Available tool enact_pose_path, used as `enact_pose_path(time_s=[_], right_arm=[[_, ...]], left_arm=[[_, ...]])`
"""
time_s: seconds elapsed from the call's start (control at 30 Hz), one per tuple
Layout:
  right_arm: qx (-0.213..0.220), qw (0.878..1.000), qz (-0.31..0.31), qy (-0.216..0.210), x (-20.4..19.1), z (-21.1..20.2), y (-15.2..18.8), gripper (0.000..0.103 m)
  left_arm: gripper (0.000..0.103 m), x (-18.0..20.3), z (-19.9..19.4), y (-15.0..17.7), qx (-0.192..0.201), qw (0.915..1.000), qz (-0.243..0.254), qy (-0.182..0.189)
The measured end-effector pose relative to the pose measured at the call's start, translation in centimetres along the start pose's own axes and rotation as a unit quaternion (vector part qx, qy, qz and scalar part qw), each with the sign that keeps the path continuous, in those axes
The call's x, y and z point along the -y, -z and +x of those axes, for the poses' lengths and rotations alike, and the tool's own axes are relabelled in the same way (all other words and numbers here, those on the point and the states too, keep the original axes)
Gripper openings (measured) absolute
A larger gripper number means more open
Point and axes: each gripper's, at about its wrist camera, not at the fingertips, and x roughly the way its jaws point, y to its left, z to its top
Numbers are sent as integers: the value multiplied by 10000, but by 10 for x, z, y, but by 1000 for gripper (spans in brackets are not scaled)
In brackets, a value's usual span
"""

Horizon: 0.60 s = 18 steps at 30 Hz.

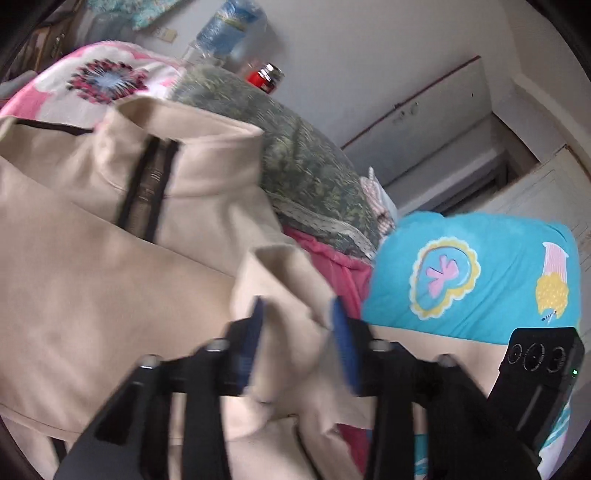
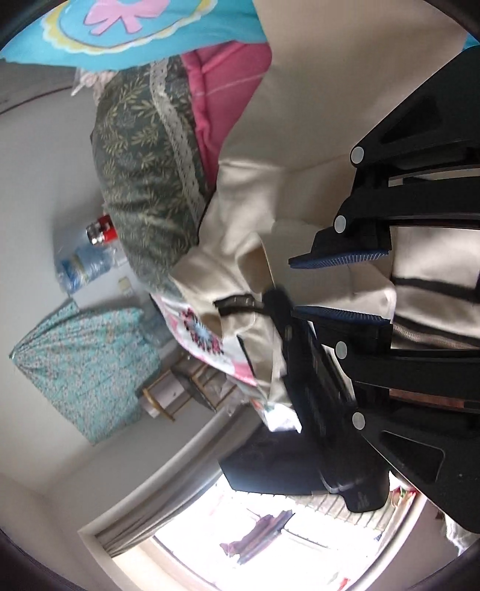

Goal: Fold large clothes

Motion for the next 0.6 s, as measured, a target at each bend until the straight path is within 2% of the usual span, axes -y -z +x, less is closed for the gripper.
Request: enact_pose_path(time_s=[0.07,0.17,0.23,0.3,0.33,0.43,0.47,0.53,0.6], right_arm=[[68,9998,-127,115,-4,3,7,24],[327,9992,-180,168,-7,5,16,24],[536,9977,-316,270,-12,1,20,24],[786,9951,-494,346,-16,-4,27,25],[792,9941,-581,450,-18,-2,29,28],[268,9958,-546,689,-6,26,27,30],[133,9941,-453,978,5,35,30,30],[45,9889,-406,1427,23,45,39,30],[-176,9769,-411,2088,44,58,49,29]], left_arm=[[71,-11,-11,-2,113,9999,33,-111],[74,-37,-18,-2,-52,9977,-561,384],[74,-48,-25,0,-37,9978,-614,258],[74,-55,-33,4,-11,9994,-340,-80],[71,-59,-37,6,0,9993,-135,-338],[62,-73,-52,10,-3,9943,471,-961],[58,-78,-54,11,-13,9906,633,-1210],[51,-95,-62,17,-3,9761,1000,-1931],[46,-116,-73,23,64,9634,1079,-2455]])
